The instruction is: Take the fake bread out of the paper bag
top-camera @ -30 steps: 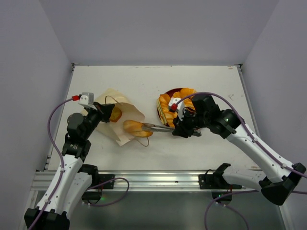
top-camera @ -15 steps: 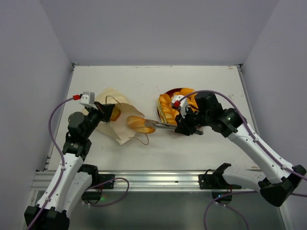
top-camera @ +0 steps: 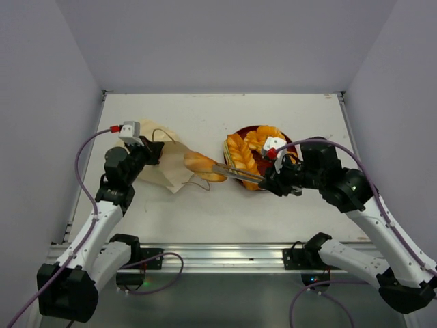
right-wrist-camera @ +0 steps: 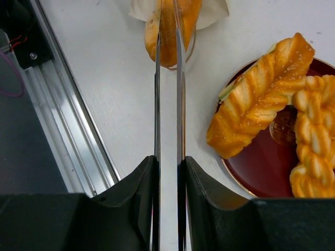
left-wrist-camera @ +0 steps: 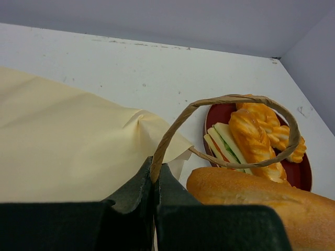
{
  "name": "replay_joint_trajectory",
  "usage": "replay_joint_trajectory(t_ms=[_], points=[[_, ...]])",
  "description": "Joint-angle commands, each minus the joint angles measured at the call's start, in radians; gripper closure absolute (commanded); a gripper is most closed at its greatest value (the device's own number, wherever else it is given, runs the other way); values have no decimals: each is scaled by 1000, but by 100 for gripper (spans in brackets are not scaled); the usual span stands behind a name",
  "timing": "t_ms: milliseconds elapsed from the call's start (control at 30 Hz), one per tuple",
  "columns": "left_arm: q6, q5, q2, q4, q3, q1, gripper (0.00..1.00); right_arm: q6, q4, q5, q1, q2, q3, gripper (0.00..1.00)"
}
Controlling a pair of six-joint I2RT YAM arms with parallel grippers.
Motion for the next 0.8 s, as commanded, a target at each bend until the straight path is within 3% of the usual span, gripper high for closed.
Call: replay_joint_trajectory(t_ms=[0,333,767], points=[[41,-56,35,49,60,-3,100,2,31,73,-16,-52,35,100],[121,-100,111,28,97,-1,100,24,32,225,-63,-147,9,100],[153,-56,18,-35,87,-1,100,61,34,384,-155,-170,-43,100]])
